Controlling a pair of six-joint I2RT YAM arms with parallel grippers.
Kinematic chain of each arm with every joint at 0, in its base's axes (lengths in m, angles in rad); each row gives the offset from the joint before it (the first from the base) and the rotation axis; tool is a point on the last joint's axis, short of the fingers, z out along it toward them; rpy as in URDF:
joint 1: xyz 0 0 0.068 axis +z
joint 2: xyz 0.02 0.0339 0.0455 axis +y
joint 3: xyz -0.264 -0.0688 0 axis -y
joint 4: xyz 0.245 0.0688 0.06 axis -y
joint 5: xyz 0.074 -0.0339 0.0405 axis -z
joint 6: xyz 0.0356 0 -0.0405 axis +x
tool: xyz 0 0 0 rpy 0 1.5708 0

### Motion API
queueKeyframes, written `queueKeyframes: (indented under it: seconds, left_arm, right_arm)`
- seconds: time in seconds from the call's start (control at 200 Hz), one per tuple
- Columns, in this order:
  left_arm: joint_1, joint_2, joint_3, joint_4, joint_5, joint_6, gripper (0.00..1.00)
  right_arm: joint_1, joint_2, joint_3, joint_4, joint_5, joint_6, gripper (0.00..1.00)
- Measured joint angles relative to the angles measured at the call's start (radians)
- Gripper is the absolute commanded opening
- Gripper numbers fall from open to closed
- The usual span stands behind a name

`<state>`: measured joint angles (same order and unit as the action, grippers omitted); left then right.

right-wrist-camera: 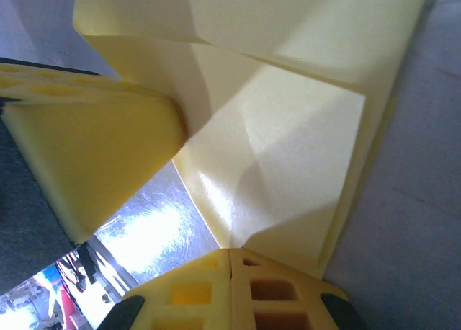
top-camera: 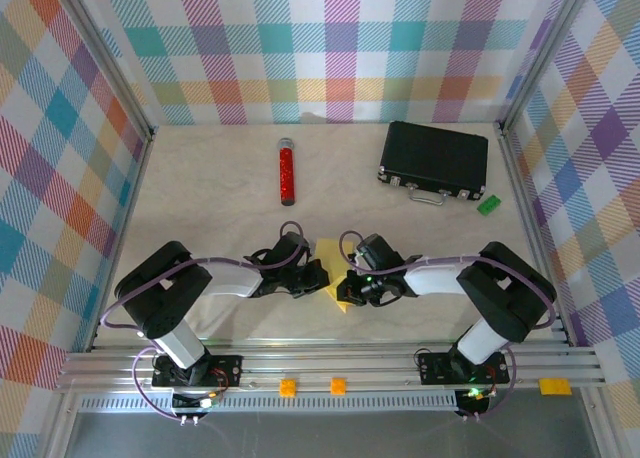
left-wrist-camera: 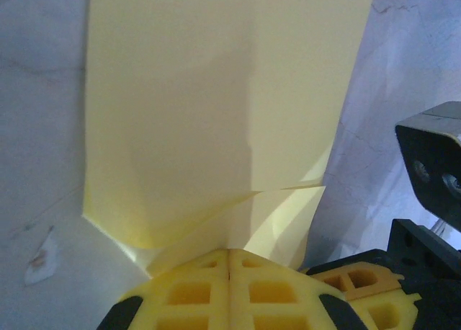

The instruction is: Fold a paper plane with a square sheet of paper (pick it up from the middle)

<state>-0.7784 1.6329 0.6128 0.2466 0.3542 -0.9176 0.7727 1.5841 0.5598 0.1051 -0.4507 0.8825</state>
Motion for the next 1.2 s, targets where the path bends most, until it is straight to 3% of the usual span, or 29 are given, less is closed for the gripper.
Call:
queueKeyframes:
  seconds: [0.405,0.66,1.2]
  left_arm:
    - [-0.085,-0.037,0.011,-0.072,-0.033,-0.006,0.00]
    - [-0.087,-0.016,0.048,-0.143,-0.078,-0.009,0.00]
    - [0.087,-0.016,0.082,-0.223,-0.069,0.076,0.00]
  right_arm:
    - [0.000,-0.001,0.000,0.000,0.001,0.000,0.02]
    - [0.000,-0.002,-0.003,0.002,0.004,0.000,0.02]
    - [0.001,-0.007,-0.011,0.011,0.008,-0.004,0.01]
